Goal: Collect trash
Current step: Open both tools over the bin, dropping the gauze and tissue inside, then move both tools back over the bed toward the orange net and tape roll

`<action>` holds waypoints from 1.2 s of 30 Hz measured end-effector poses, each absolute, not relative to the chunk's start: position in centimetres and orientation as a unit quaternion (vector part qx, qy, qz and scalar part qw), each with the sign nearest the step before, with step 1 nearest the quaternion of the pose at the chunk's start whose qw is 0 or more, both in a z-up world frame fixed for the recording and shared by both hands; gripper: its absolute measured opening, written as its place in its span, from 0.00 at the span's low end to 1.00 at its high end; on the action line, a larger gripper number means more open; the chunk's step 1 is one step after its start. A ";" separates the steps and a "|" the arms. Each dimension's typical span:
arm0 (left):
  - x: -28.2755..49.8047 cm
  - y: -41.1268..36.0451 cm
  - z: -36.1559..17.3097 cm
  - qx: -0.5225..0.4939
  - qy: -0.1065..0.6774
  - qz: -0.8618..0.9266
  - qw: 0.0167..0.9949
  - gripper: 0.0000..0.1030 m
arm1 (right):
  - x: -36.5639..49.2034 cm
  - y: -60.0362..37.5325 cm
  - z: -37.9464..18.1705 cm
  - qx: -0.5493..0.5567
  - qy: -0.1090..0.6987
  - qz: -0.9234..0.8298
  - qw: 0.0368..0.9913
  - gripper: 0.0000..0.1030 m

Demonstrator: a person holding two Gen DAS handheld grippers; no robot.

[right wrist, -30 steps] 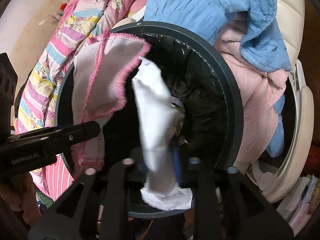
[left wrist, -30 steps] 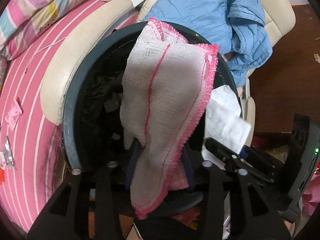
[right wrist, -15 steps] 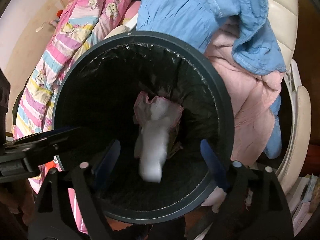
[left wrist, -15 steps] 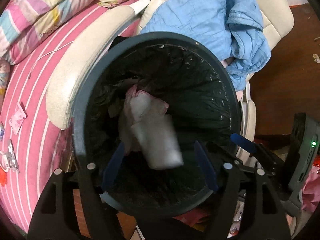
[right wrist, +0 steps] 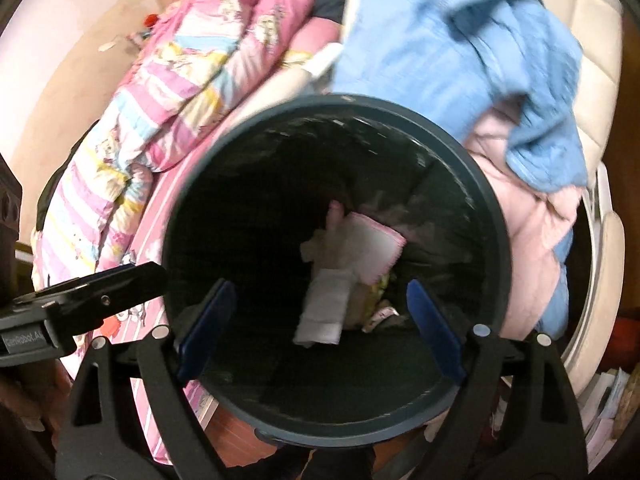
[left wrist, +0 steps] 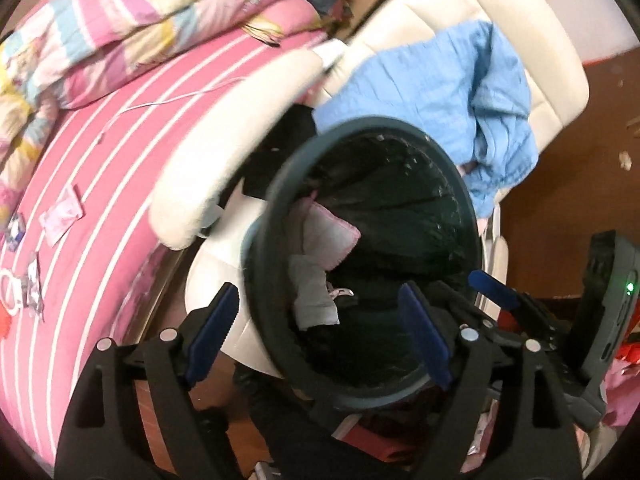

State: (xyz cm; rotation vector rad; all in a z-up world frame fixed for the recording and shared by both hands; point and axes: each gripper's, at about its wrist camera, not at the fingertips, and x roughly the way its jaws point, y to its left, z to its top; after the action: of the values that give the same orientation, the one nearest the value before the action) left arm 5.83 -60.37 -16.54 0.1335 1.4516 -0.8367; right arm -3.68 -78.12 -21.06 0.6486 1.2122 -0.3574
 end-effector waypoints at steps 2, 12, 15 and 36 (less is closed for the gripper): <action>6.2 -59.1 -16.1 0.046 0.640 -0.362 0.677 0.79 | -3.0 -77.0 -20.2 0.289 0.552 -0.154 0.767 0.85; 7.1 -47.0 -13.9 -0.017 0.628 -0.311 0.714 0.81 | -0.2 -67.6 -16.7 0.255 0.544 -0.101 0.793 0.85; 7.2 -42.2 -13.2 -0.027 0.625 -0.296 0.722 0.81 | 0.4 -63.7 -15.6 0.247 0.545 -0.084 0.797 0.85; 6.4 -11.5 -11.6 -0.103 0.603 -0.195 0.766 0.82 | 3.3 -34.5 -11.8 0.190 0.544 0.031 0.817 0.85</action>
State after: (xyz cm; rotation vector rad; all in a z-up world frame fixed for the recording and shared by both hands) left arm 6.43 -11.50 -11.60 -0.2236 1.3106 -0.4239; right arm 3.29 -34.45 -11.81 0.4052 1.1586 0.0656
